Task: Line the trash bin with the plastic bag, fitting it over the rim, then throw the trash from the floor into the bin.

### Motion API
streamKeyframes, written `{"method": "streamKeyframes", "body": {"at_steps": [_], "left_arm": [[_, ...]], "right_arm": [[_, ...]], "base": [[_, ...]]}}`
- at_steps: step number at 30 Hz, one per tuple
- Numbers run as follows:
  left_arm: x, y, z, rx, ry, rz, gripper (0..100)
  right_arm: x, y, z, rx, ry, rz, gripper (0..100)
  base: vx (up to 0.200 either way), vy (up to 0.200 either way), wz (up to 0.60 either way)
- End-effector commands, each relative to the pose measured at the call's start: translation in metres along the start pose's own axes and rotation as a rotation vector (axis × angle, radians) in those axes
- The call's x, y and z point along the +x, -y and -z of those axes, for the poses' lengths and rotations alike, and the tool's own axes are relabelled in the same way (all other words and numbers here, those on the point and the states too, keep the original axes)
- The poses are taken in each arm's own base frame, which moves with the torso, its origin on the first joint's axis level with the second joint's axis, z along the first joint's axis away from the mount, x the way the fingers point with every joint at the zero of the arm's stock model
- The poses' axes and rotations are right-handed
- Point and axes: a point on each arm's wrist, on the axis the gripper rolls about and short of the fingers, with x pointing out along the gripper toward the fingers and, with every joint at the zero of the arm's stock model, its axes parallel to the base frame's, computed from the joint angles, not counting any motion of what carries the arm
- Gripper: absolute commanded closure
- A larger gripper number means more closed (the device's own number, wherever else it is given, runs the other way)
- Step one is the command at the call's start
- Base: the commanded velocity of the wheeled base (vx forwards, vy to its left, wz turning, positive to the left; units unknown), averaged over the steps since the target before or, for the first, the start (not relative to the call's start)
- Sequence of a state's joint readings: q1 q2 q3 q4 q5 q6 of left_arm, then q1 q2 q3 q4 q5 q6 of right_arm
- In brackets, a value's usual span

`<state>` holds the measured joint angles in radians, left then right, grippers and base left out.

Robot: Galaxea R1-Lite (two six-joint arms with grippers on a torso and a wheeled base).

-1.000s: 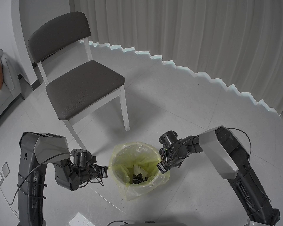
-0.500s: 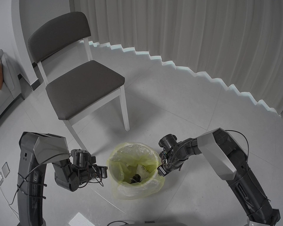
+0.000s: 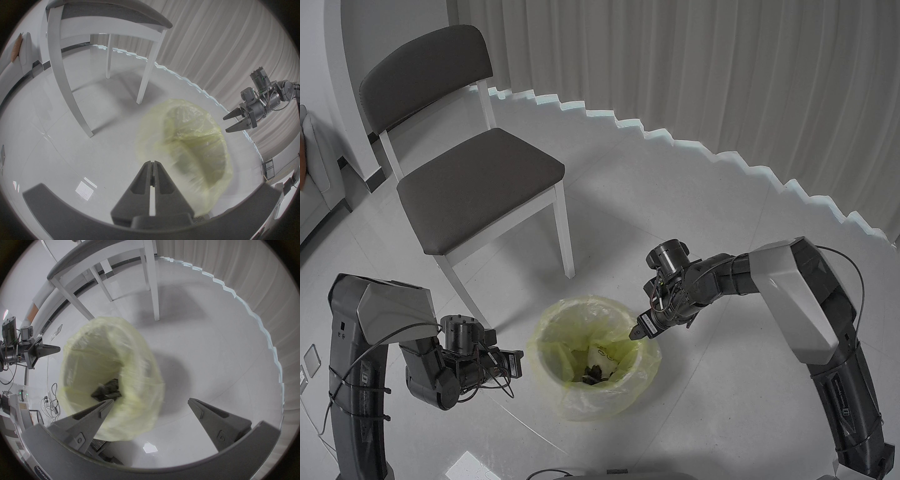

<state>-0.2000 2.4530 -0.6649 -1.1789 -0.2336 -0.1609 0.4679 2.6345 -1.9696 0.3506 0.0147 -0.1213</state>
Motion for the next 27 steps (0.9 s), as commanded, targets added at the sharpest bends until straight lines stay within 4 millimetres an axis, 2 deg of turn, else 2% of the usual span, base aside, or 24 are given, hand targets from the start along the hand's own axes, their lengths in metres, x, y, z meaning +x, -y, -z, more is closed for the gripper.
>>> {"method": "streamKeyframes", "body": {"at_steps": [1,6,12,13,14,19,20,22,24,25,26,27], "left_arm": [[-0.011,0.003,0.0,0.004,0.016,0.003,100],[-0.021,0.005,0.0,0.01,0.043,0.006,100],[-0.055,0.012,-0.019,0.019,0.112,0.016,100],[-0.055,0.012,-0.019,0.019,0.112,0.016,100],[-0.069,0.017,-0.025,0.025,0.136,0.021,100],[-0.113,0.032,-0.044,0.051,0.227,0.051,100],[-0.113,0.032,-0.044,0.051,0.227,0.051,100],[-0.142,0.041,-0.052,0.069,0.285,0.069,100],[-0.161,0.046,-0.054,0.078,0.32,0.075,100],[-0.164,0.047,-0.054,0.08,0.327,0.076,100],[-0.179,0.051,-0.056,0.089,0.363,0.082,100],[-0.185,0.053,-0.056,0.093,0.376,0.084,100]], "right_arm": [[-0.032,0.005,-0.001,-0.002,0.02,0.017,0],[-0.048,0.008,0.003,0.001,0.048,0.025,0],[-0.094,0.009,0.009,0.008,0.12,0.041,0],[-0.094,0.009,0.009,0.008,0.12,0.041,0],[-0.111,0.009,0.012,0.01,0.158,0.05,0],[-0.163,0.014,0.023,0.029,0.248,0.086,0],[-0.163,0.014,0.023,0.029,0.248,0.086,0],[-0.198,0.018,0.034,0.051,0.289,0.104,0],[-0.22,0.021,0.045,0.065,0.313,0.12,0],[-0.224,0.021,0.046,0.067,0.317,0.123,0],[-0.243,0.023,0.057,0.077,0.342,0.134,0],[-0.249,0.023,0.061,0.08,0.351,0.139,0]], "base": [[0.0,0.0,0.0],[0.0,0.0,0.0],[0.0,0.0,0.0],[0.0,0.0,0.0],[0.0,0.0,0.0],[0.0,0.0,0.0],[0.0,0.0,0.0],[0.0,0.0,0.0],[0.0,0.0,0.0],[0.0,0.0,0.0],[0.0,0.0,0.0],[0.0,0.0,0.0]]}}
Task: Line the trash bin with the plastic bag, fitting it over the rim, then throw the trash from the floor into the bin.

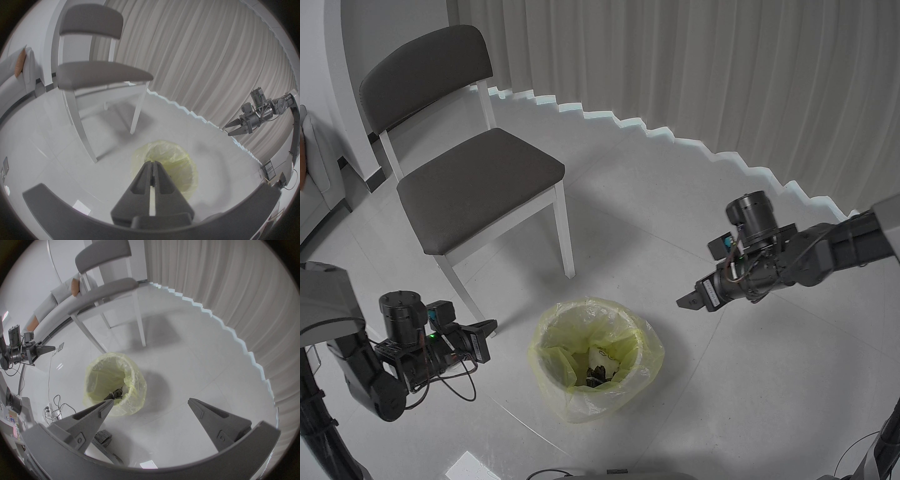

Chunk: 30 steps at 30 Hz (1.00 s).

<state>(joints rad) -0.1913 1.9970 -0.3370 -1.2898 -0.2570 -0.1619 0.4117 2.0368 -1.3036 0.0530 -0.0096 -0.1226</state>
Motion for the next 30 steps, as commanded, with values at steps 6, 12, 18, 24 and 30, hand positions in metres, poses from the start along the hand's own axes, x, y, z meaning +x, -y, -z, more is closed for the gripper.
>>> {"method": "streamKeyframes", "body": {"at_steps": [6,12,18,24,30], "left_arm": [[-0.117,0.039,-0.035,0.073,0.262,0.059,100],[-0.178,0.056,-0.045,0.091,0.345,0.069,0],[-0.249,0.075,-0.051,0.091,0.347,0.073,0],[-0.297,0.085,-0.034,0.092,0.391,0.048,0],[-0.319,0.091,-0.005,0.104,0.459,0.055,0]], "right_arm": [[-0.161,0.017,0.047,0.063,0.223,0.096,0],[-0.225,0.014,0.084,0.085,0.353,0.155,0],[-0.268,0.009,0.129,0.121,0.462,0.238,0],[-0.308,-0.002,0.164,0.173,0.62,0.313,0],[-0.334,-0.019,0.2,0.199,0.693,0.331,0]], "base": [[0.0,0.0,0.0],[0.0,0.0,0.0],[0.0,0.0,0.0],[0.0,0.0,0.0],[0.0,0.0,0.0]]}}
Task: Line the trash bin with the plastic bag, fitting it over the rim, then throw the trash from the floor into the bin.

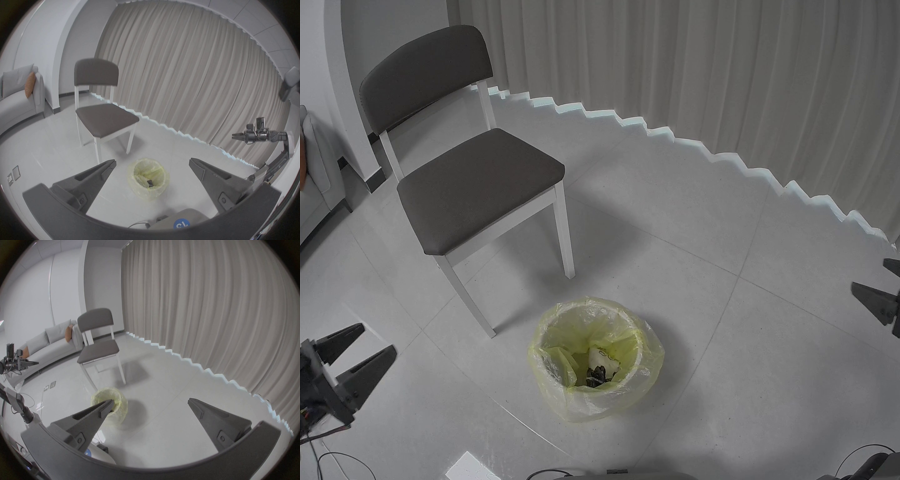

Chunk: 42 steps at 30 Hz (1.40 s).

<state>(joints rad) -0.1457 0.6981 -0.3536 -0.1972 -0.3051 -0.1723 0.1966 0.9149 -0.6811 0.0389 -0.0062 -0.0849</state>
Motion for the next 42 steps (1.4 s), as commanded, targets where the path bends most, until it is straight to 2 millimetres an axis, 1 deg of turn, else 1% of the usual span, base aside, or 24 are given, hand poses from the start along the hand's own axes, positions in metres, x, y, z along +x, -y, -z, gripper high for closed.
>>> {"method": "streamKeyframes", "body": {"at_steps": [1,5,6,7,9,10,11,15,21,28,29,31,34,36,37,40,41,42], "left_arm": [[-0.081,0.027,0.017,0.067,0.243,0.019,0],[-0.09,0.03,0.034,0.071,0.244,0.035,0],[-0.091,0.029,0.044,0.071,0.24,0.037,0],[-0.091,0.028,0.05,0.073,0.246,0.038,0],[-0.091,0.027,0.059,0.075,0.251,0.028,0],[-0.091,0.027,0.06,0.075,0.252,0.025,0],[-0.091,0.027,0.066,0.078,0.259,0.017,0],[-0.094,0.027,0.077,0.087,0.285,0.011,0],[-0.094,0.027,0.075,0.095,0.297,-0.004,0],[-0.091,0.024,0.08,0.095,0.282,-0.03,0],[-0.087,0.021,0.086,0.11,0.264,-0.074,0],[-0.083,0.017,0.091,0.123,0.251,-0.114,0],[-0.07,0.006,0.109,0.198,0.242,-0.202,0],[-0.064,0.002,0.115,0.241,0.283,-0.209,0],[-0.065,0.003,0.113,0.246,0.301,-0.207,0],[-0.064,0.002,0.115,0.237,0.281,-0.221,0],[-0.063,0.001,0.118,0.23,0.252,-0.244,0],[-0.063,0.0,0.121,0.222,0.23,-0.264,0]], "right_arm": [[-0.09,-0.003,0.042,0.054,0.213,0.096,0],[-0.11,-0.008,0.063,0.086,0.265,0.12,0],[-0.119,-0.011,0.074,0.094,0.304,0.119,0],[-0.123,-0.014,0.083,0.093,0.32,0.109,0],[-0.127,-0.018,0.097,0.089,0.328,0.095,0],[-0.128,-0.019,0.099,0.089,0.327,0.093,0],[-0.13,-0.022,0.108,0.085,0.333,0.082,0],[-0.129,-0.026,0.126,0.075,0.361,0.065,0],[-0.123,-0.026,0.143,0.105,0.351,0.063,0],[-0.115,-0.025,0.15,0.127,0.342,0.084,0],[-0.104,-0.024,0.157,0.123,0.359,0.086,0],[-0.098,-0.023,0.162,0.118,0.374,0.088,0],[-0.081,-0.022,0.178,0.102,0.429,0.107,0],[-0.081,-0.022,0.178,0.109,0.426,0.112,0],[-0.08,-0.022,0.179,0.111,0.417,0.116,0],[-0.079,-0.021,0.182,0.105,0.385,0.148,0],[-0.078,-0.021,0.186,0.097,0.339,0.166,0],[-0.077,-0.021,0.187,0.099,0.328,0.165,0]], "base": [[0.0,0.0,0.0],[0.0,0.0,0.0],[0.0,0.0,0.0],[0.0,0.0,0.0],[0.0,0.0,0.0],[0.0,0.0,0.0],[0.0,0.0,0.0],[0.0,0.0,0.0],[0.0,0.0,0.0],[0.0,0.0,0.0],[0.0,0.0,0.0],[0.0,0.0,0.0],[0.0,0.0,0.0],[0.0,0.0,0.0],[0.0,0.0,0.0],[0.0,0.0,0.0],[0.0,0.0,0.0],[0.0,0.0,0.0]]}}
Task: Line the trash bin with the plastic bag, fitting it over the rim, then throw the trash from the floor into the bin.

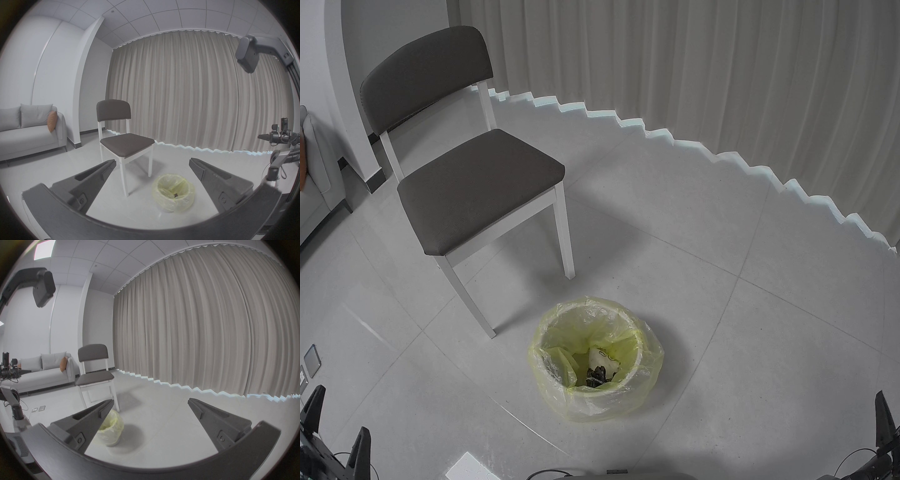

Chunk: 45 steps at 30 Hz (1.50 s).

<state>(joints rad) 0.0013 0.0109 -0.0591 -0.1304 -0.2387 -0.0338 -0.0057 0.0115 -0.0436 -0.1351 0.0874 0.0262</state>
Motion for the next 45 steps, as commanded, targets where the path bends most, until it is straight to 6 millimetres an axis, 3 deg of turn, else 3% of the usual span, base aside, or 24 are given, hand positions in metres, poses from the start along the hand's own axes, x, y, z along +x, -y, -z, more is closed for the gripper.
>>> {"method": "streamKeyframes", "body": {"at_steps": [1,12,23,27,28,32,34,45], "left_arm": [[0.0008,-0.0029,0.0248,0.003,-0.121,-0.086,0],[0.0008,-0.0032,0.0248,-0.001,-0.121,-0.099,0],[0.0009,-0.0032,0.0247,0.005,-0.122,-0.092,0],[0.0009,-0.0034,0.0247,0.002,-0.122,-0.105,0],[0.0006,-0.005,0.0249,0.013,-0.124,-0.175,0],[-0.0007,-0.0069,0.0307,0.016,-0.182,-0.264,0],[-0.0006,-0.0067,0.0303,0.011,-0.177,-0.254,0],[-0.0005,-0.0066,0.0301,-0.015,-0.172,-0.248,0]], "right_arm": [[0.0009,0.0015,0.019,-0.017,-0.099,0.045,0],[0.0009,0.0022,0.0182,-0.031,-0.091,0.073,0],[0.0006,-0.001,0.0203,0.029,-0.112,-0.066,0],[0.0006,-0.0006,0.0203,0.034,-0.112,-0.048,0],[0.0006,0.002,0.0204,0.021,-0.11,0.069,0],[0.0001,0.0043,0.0223,0.004,-0.128,0.168,0],[-0.0012,0.0043,0.0265,0.007,-0.187,0.168,0],[-0.0005,0.0033,0.0263,-0.009,-0.171,0.123,0]], "base": [[0.0,0.0,0.0],[0.0,0.0,0.0],[0.0,0.0,0.0],[0.0,0.0,0.0],[0.0,0.0,0.0],[0.0,0.0,0.0],[0.0,0.0,0.0],[0.0,0.0,0.0]]}}
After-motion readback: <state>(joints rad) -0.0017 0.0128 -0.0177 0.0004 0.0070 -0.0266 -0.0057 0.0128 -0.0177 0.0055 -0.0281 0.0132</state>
